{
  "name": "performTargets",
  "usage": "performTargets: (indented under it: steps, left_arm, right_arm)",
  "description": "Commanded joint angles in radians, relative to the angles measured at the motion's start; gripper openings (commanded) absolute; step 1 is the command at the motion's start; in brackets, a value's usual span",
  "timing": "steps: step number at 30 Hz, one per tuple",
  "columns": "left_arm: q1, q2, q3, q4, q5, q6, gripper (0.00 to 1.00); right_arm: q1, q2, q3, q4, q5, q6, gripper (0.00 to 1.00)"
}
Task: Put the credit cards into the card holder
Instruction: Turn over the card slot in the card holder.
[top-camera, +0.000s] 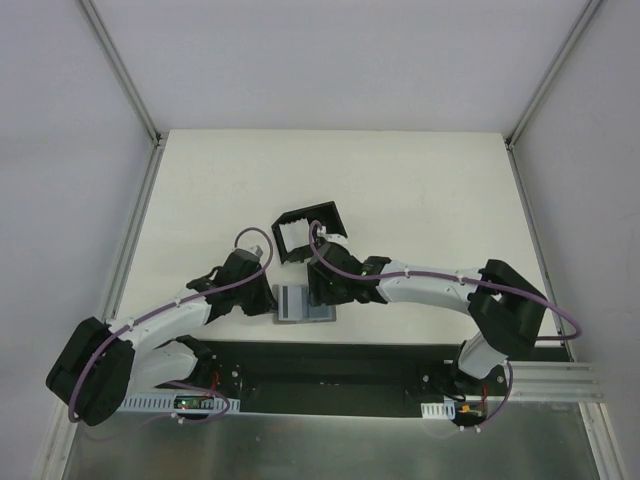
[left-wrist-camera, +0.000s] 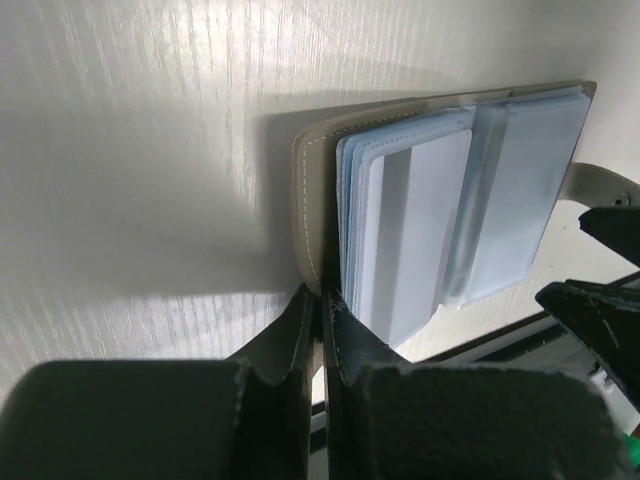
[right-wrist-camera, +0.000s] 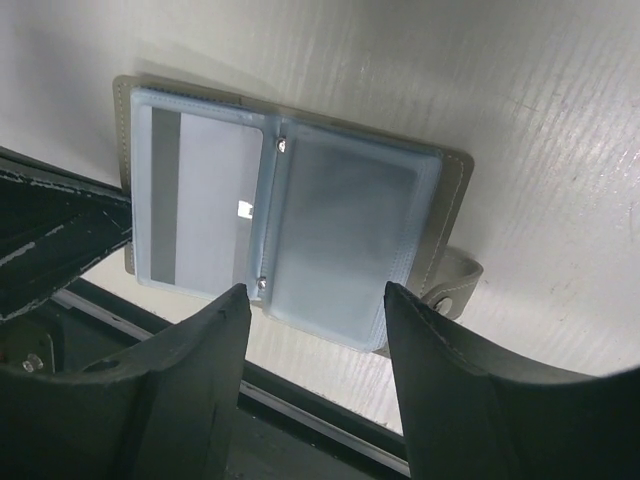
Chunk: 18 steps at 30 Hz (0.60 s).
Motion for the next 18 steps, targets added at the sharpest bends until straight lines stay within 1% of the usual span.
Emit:
performTargets:
  steps: [1, 3, 7, 11, 18]
  left_arm:
    - [-0.005, -0.041, 0.046, -0.135, 0.054, -0.012, 0.00]
    - [-0.005, -0.056, 0.048, -0.148, 0.068, -0.035, 0.00]
    - [-0.005, -0.085, 0.059, -0.171, 0.111, -0.069, 0.00]
    - [-0.005, -0.110, 0.057, -0.199, 0.103, -0.084, 0.00]
    - [-0.005, -0.108, 0.069, -0.207, 0.117, -0.102, 0.00]
  right_arm:
    - [0.000, -0.062, -0.026, 0.040, -0.006, 0.036, 0.59]
    - [-0.004, -0.069, -0.038, 0.054, -0.023, 0.047, 0.59]
    - [-0.007, -0.036, -0.064, 0.058, -0.054, 0.102, 0.59]
    - [-0.004, -0.042, -0.113, 0.094, -0.055, 0.149, 0.60]
    - [-0.001, -0.053, -0.132, 0.094, -0.055, 0.169, 0.61]
